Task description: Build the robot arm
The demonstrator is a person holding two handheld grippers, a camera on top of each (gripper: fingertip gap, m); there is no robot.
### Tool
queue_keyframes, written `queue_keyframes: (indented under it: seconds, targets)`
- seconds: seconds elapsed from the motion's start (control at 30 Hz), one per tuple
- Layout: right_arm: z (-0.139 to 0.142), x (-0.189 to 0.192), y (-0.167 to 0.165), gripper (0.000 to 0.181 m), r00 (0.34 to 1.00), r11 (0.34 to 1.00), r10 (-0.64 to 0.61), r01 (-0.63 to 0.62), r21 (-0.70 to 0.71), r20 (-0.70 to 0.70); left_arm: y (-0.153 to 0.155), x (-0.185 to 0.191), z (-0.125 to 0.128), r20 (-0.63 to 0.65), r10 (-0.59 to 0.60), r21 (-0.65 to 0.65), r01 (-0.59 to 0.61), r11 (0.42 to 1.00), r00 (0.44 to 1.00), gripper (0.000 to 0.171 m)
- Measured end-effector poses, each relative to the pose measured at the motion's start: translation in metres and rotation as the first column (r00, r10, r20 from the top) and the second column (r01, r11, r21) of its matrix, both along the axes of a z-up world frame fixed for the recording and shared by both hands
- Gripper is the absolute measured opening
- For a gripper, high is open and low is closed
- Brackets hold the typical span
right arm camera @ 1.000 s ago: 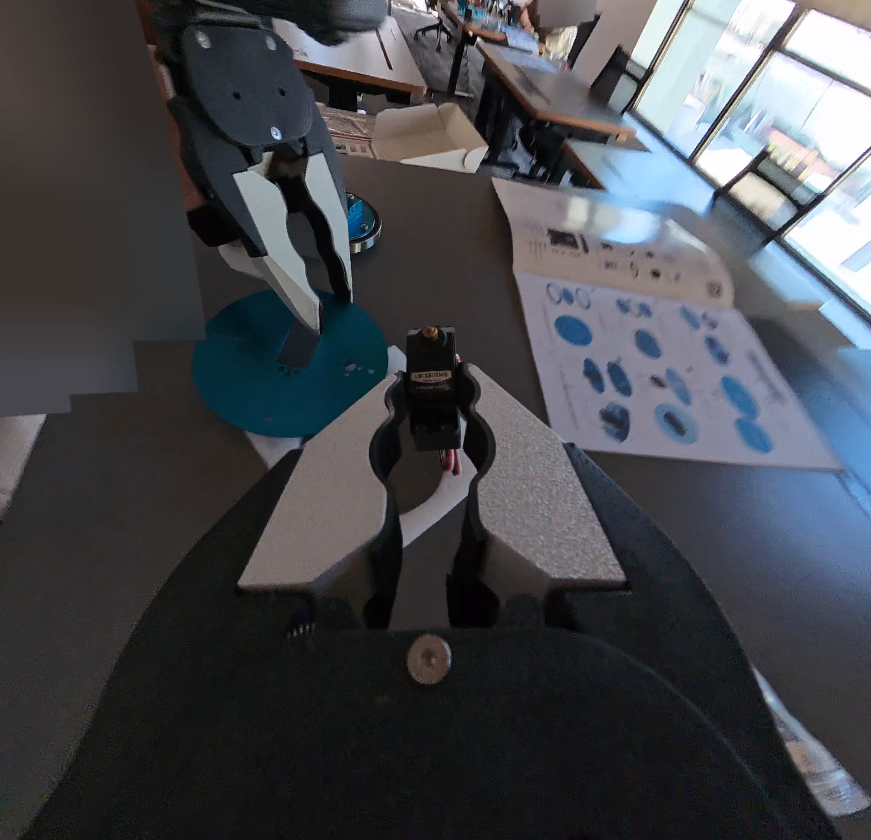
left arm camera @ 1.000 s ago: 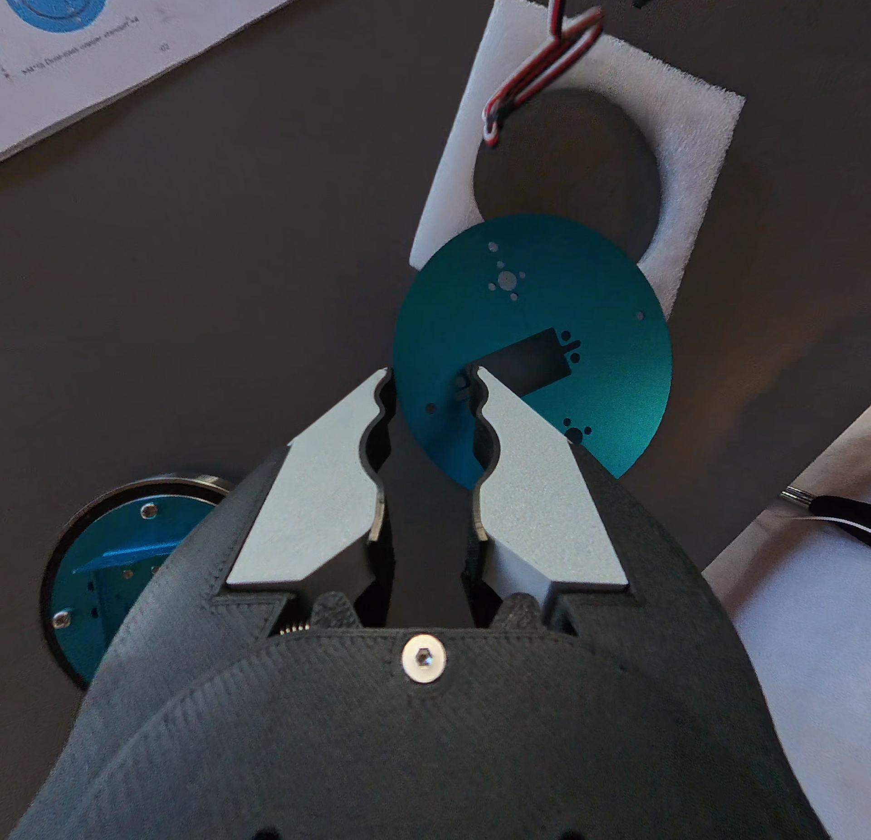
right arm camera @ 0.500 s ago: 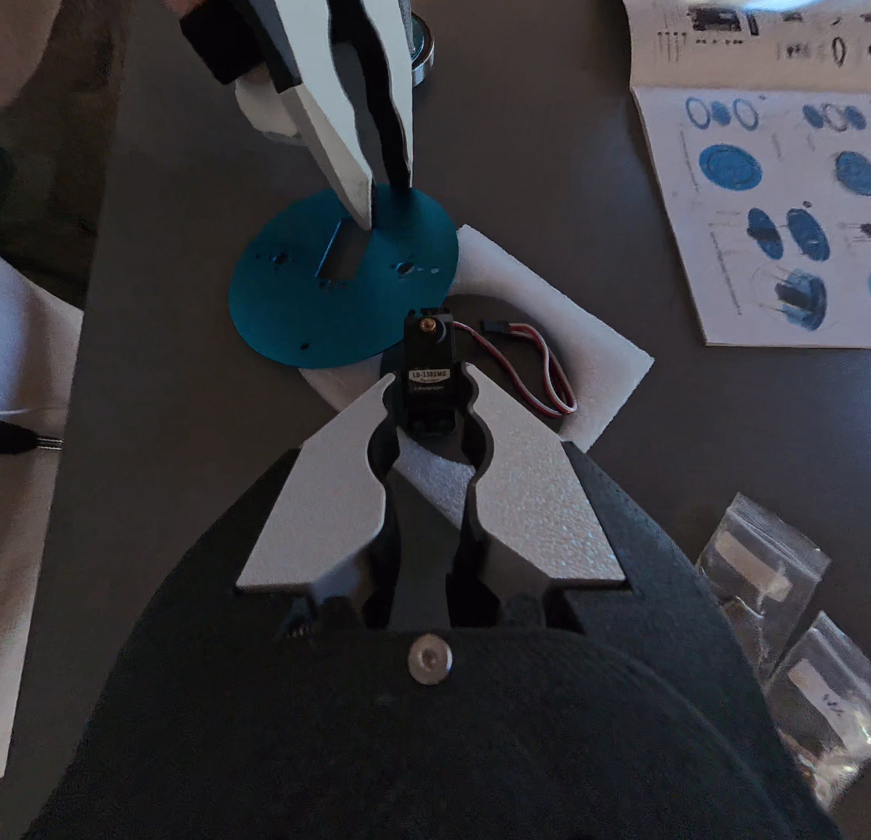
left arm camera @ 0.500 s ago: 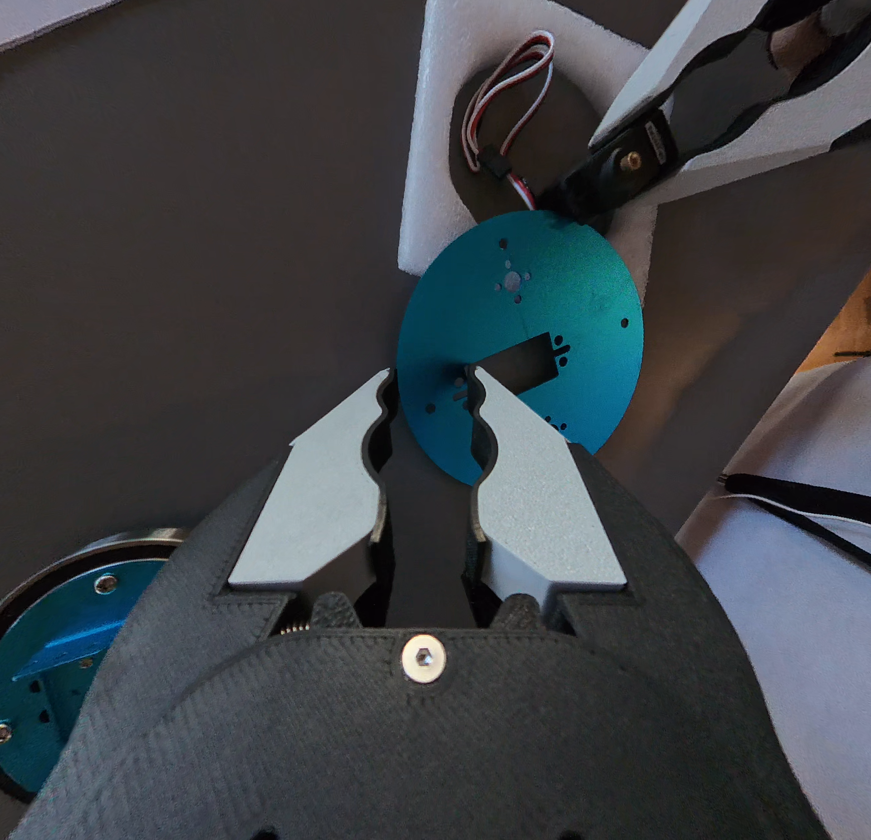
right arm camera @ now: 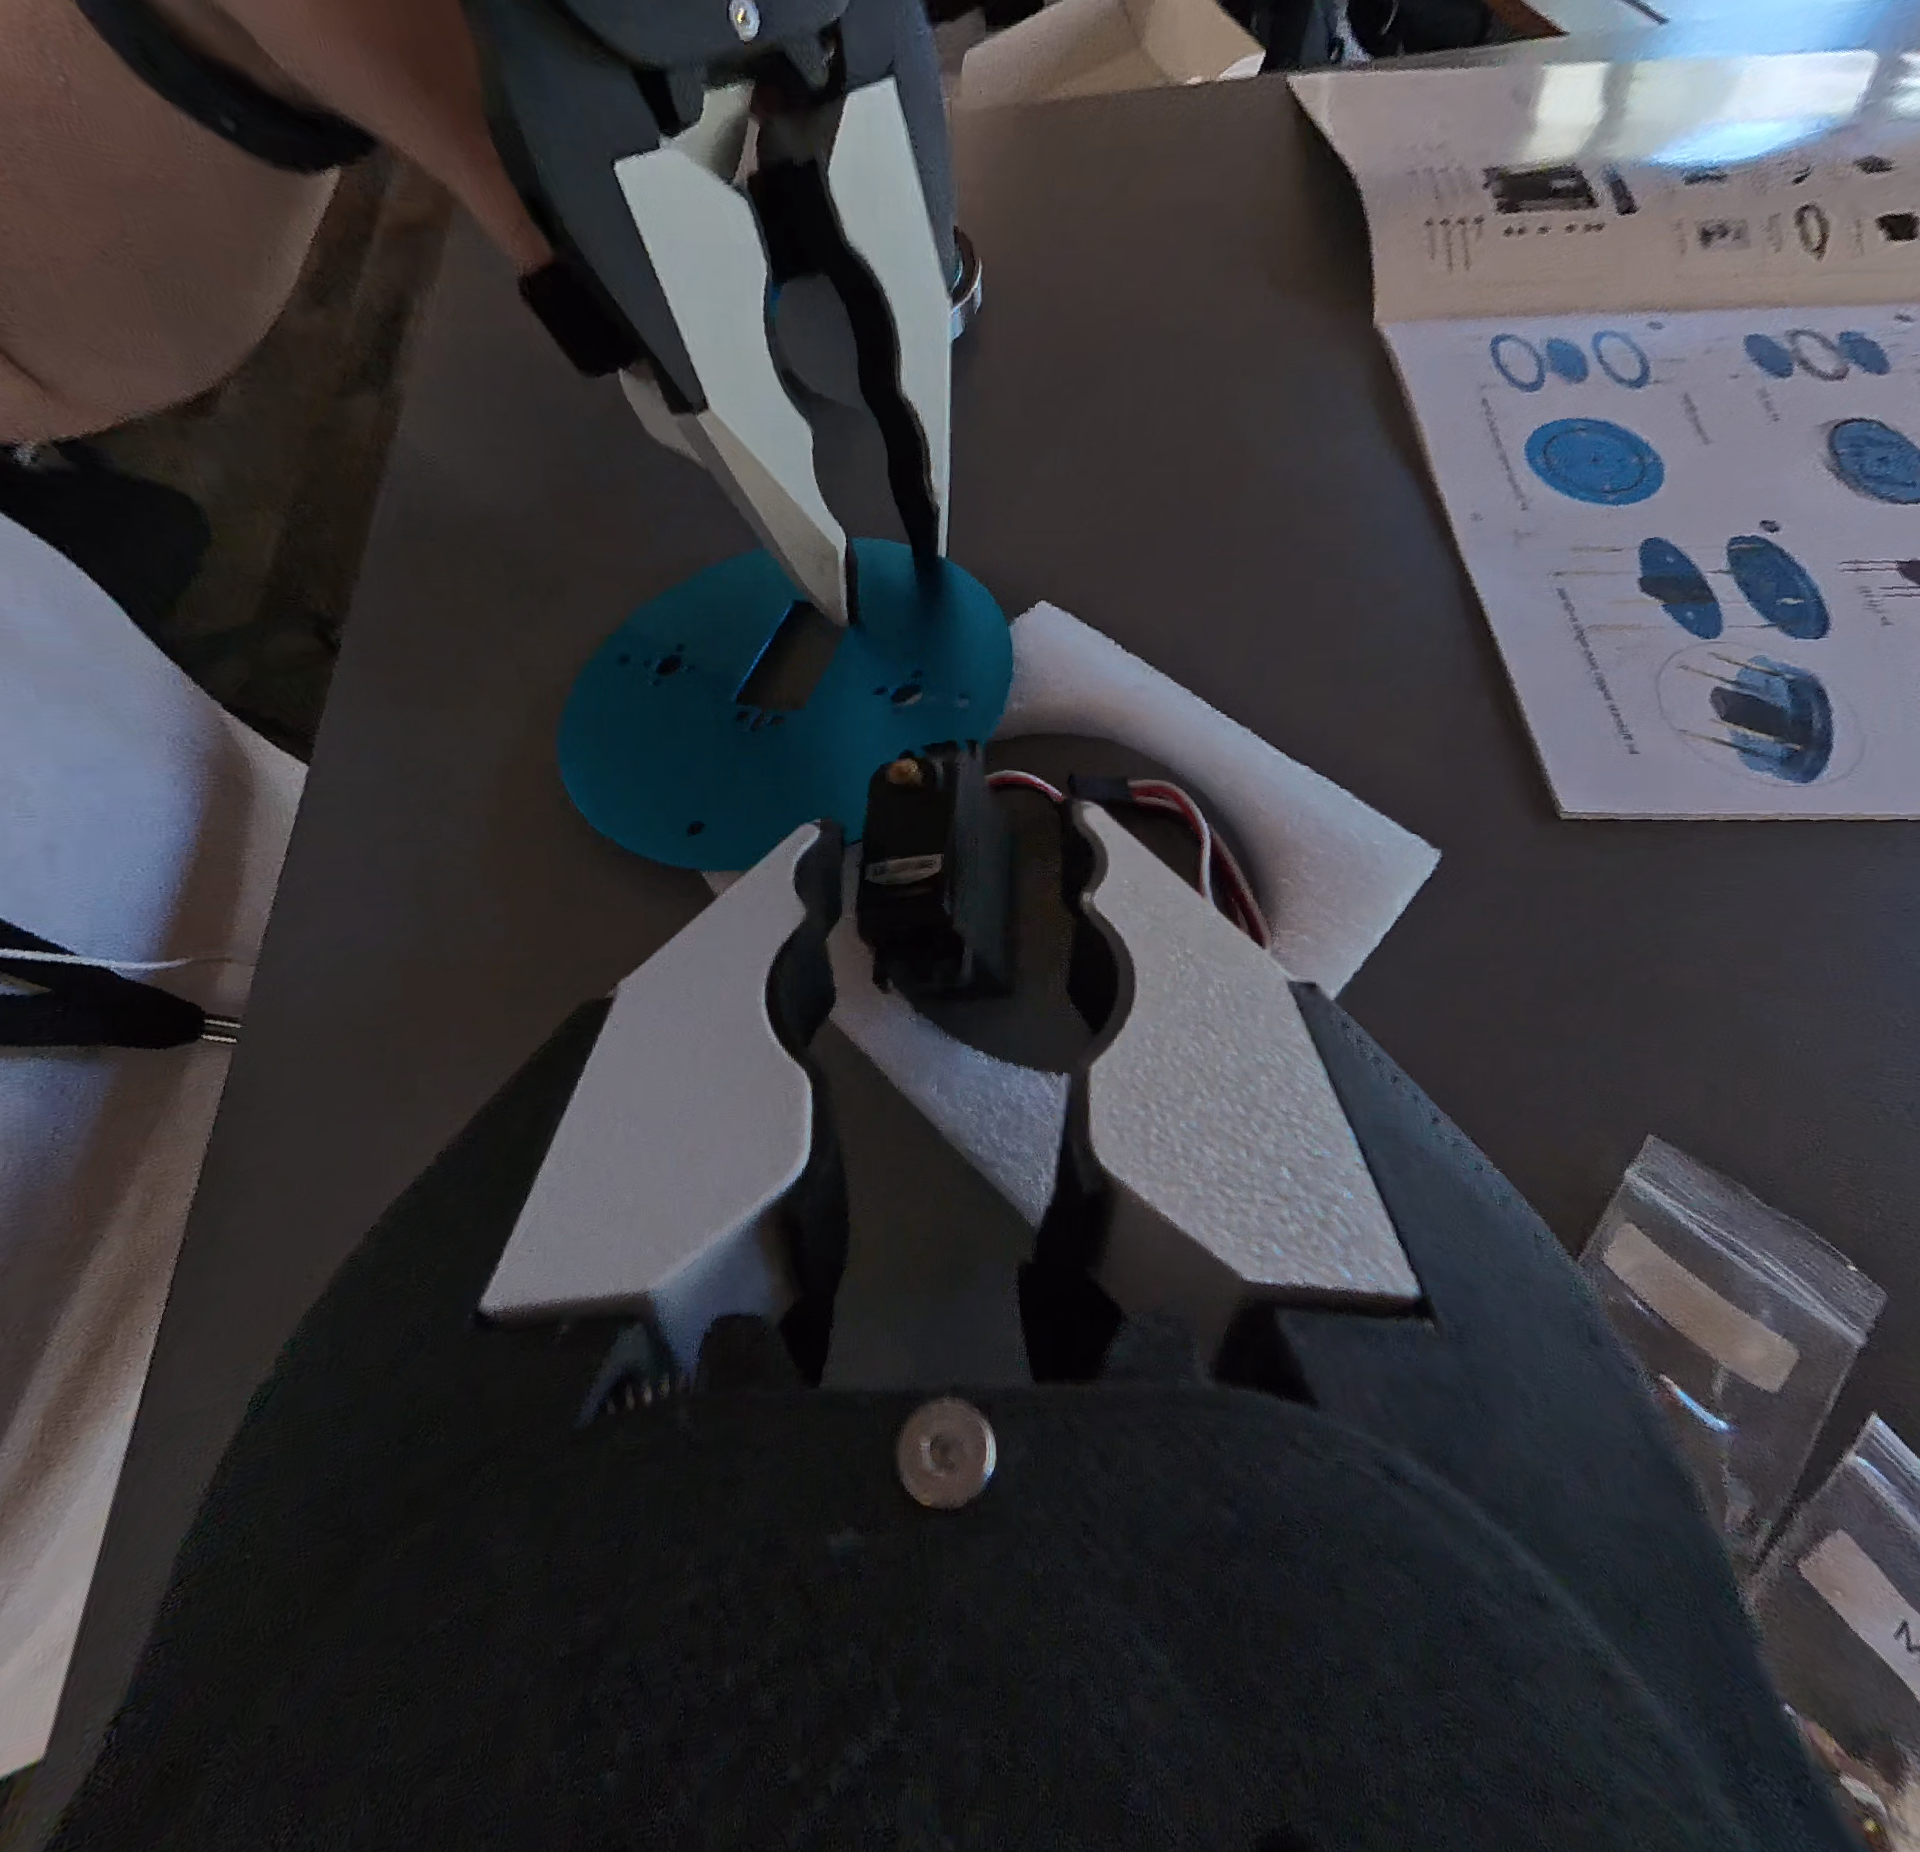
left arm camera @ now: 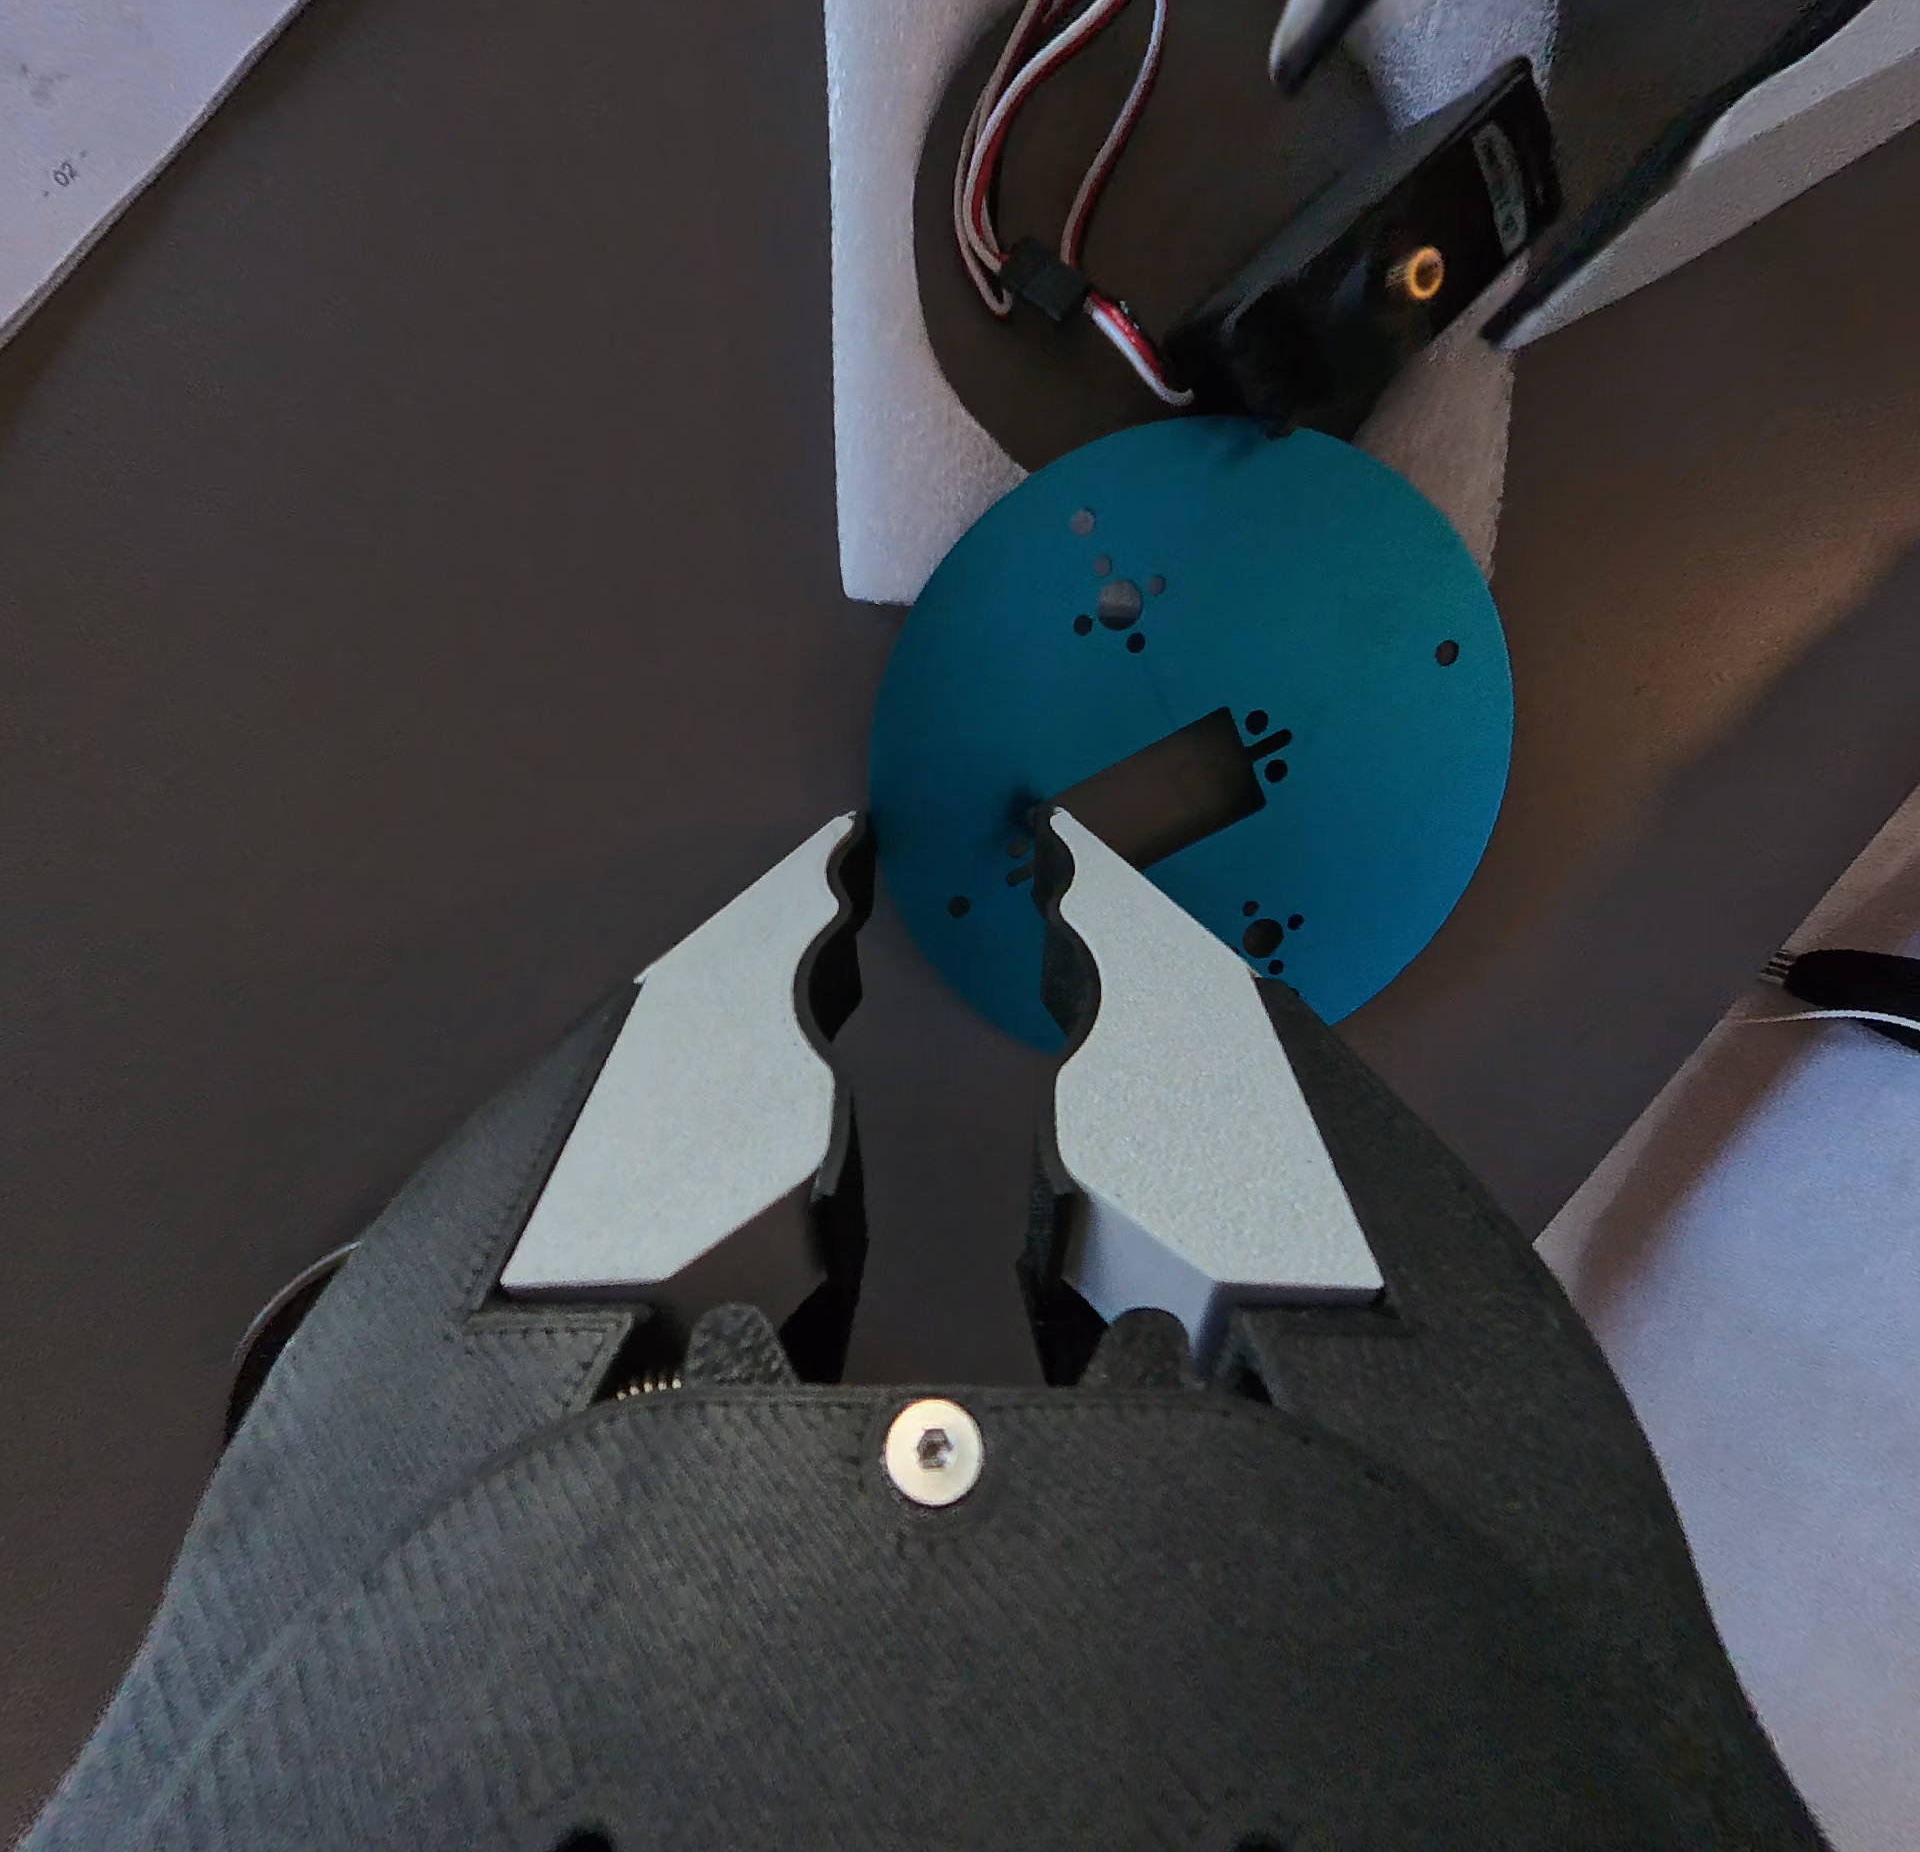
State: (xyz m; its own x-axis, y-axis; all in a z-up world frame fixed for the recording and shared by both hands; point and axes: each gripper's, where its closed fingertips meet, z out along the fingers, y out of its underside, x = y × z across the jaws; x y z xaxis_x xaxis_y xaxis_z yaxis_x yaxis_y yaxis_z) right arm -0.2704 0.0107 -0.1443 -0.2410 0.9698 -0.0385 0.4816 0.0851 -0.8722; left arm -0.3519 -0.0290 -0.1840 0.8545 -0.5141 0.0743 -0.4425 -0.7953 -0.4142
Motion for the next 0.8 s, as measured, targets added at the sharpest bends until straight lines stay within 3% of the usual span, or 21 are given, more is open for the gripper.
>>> queue_keyframes:
  seconds: [0.17,0.33,0.47,0.6,0.7,0.8]
  targets:
    - [0.004,0.005,0.006,0.042,0.999,0.999,-0.038,0.038,0.004,-0.011,-0.003,-0.002,0.002,0.079,0.031,0.003,-0.032,0.999,0.996,0.031]
    - [0.003,0.008,-0.011,0.042,1.000,1.000,0.001,-0.001,-0.030,-0.012,-0.006,-0.002,0.003,0.128,0.052,0.001,-0.053,0.999,0.990,0.030]
    - [0.016,0.011,-0.024,0.042,0.997,0.993,-0.016,0.025,0.115,-0.080,-0.016,-0.006,0.003,0.117,0.048,-0.015,-0.047,0.999,0.992,0.031]
    - [-0.003,0.014,-0.018,0.039,0.998,0.934,-0.058,0.058,0.354,-0.011,-0.023,-0.007,0.009,0.182,0.058,0.002,-0.059,0.998,0.982,0.032]
    - [-0.015,0.010,-0.016,0.036,0.996,0.932,-0.069,0.045,0.359,0.055,-0.026,-0.009,0.009,0.233,0.058,-0.004,-0.059,0.998,0.971,0.033]
    - [-0.016,0.007,-0.010,0.026,0.991,0.941,-0.106,0.073,0.330,0.082,-0.027,0.000,0.012,0.255,-0.012,0.025,0.006,1.000,0.967,0.045]
